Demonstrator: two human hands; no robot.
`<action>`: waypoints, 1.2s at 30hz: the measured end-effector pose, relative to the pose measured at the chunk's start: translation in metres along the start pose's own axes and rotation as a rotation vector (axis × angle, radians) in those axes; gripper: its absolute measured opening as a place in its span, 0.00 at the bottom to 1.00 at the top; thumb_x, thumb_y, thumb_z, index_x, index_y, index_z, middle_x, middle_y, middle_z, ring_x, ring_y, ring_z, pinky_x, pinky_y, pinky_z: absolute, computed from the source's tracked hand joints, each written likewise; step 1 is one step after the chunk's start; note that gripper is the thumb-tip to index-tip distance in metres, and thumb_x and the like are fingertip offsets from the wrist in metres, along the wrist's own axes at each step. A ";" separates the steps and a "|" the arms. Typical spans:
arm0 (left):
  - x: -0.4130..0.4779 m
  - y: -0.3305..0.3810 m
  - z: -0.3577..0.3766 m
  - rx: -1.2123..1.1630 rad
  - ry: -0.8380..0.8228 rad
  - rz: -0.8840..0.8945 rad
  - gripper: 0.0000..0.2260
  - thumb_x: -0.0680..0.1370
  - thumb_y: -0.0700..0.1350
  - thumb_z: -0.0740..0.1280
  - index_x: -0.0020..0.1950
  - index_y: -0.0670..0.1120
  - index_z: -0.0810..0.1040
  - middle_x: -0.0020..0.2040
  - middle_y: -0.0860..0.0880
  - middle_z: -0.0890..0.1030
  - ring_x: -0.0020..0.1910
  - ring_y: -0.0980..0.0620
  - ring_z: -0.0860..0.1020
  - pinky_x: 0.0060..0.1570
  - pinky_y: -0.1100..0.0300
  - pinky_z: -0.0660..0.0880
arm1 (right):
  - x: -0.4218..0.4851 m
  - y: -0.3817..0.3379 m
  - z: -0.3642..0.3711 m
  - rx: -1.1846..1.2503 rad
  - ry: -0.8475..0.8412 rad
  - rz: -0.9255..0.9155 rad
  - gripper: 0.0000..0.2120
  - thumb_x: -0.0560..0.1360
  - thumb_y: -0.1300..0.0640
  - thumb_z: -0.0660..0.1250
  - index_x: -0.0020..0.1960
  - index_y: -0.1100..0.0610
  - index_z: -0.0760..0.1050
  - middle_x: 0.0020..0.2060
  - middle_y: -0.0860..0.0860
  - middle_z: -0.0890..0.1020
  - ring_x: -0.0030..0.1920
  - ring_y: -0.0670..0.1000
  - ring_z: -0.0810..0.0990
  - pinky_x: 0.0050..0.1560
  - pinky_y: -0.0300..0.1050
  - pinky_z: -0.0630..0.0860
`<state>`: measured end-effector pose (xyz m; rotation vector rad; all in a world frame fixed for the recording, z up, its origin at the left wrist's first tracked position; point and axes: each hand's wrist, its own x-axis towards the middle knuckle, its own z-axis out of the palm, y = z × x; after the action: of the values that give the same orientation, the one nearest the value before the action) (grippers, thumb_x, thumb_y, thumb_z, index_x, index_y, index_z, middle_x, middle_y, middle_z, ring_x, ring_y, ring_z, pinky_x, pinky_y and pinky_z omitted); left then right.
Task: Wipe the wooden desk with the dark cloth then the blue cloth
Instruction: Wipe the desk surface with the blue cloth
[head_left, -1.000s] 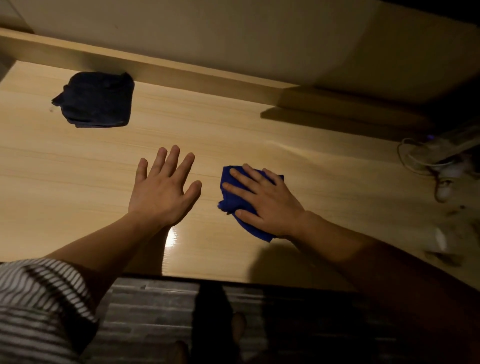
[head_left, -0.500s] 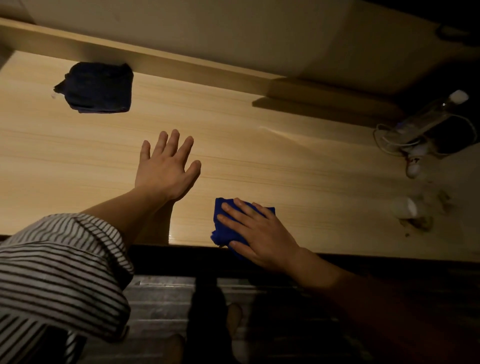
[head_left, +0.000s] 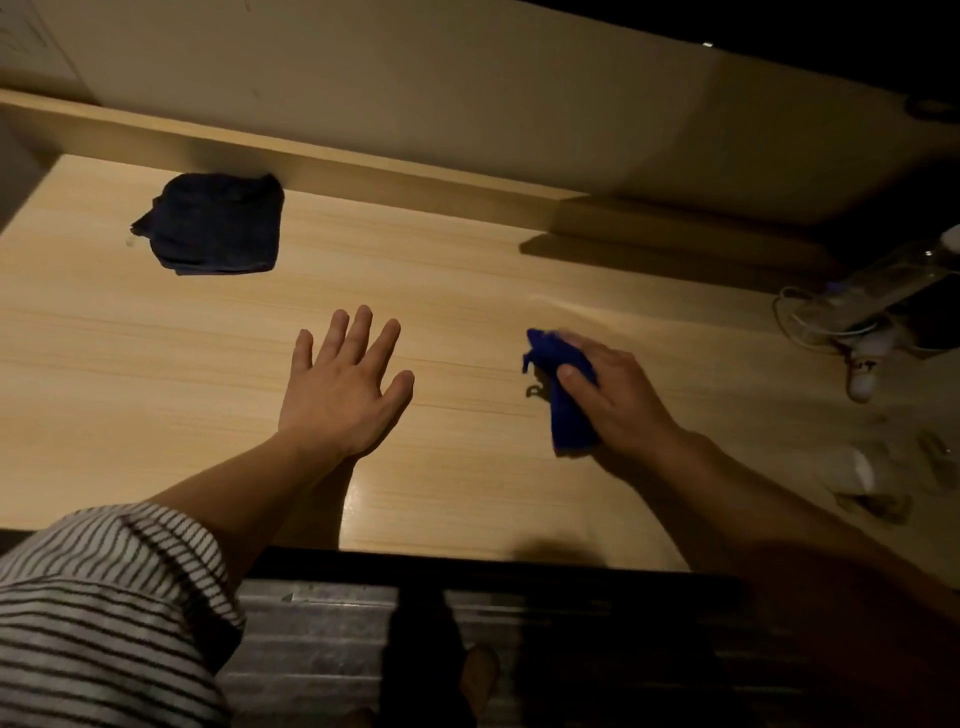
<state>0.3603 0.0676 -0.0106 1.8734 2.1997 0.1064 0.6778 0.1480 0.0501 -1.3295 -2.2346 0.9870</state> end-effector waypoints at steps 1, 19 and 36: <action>0.000 0.000 0.000 0.000 -0.003 -0.003 0.33 0.83 0.70 0.40 0.87 0.59 0.42 0.88 0.50 0.41 0.86 0.48 0.38 0.82 0.38 0.39 | 0.023 0.011 -0.011 -0.095 0.005 0.003 0.25 0.82 0.44 0.58 0.77 0.52 0.71 0.72 0.48 0.76 0.71 0.47 0.73 0.74 0.51 0.68; 0.004 0.004 0.001 0.032 -0.019 -0.045 0.32 0.84 0.69 0.42 0.86 0.62 0.42 0.87 0.53 0.39 0.85 0.51 0.35 0.82 0.40 0.38 | 0.176 0.076 -0.033 -0.718 -0.225 -0.097 0.28 0.83 0.35 0.51 0.81 0.37 0.49 0.83 0.43 0.51 0.83 0.49 0.47 0.74 0.64 0.57; 0.001 0.003 -0.001 -0.017 0.000 -0.029 0.33 0.83 0.69 0.43 0.87 0.61 0.44 0.88 0.51 0.43 0.86 0.49 0.38 0.82 0.39 0.39 | 0.039 0.059 0.008 -0.732 -0.232 -0.185 0.31 0.83 0.34 0.47 0.84 0.41 0.48 0.84 0.45 0.49 0.83 0.48 0.43 0.80 0.59 0.50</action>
<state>0.3628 0.0689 -0.0097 1.8317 2.2181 0.1199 0.6902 0.1978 0.0004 -1.2651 -2.9961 0.2525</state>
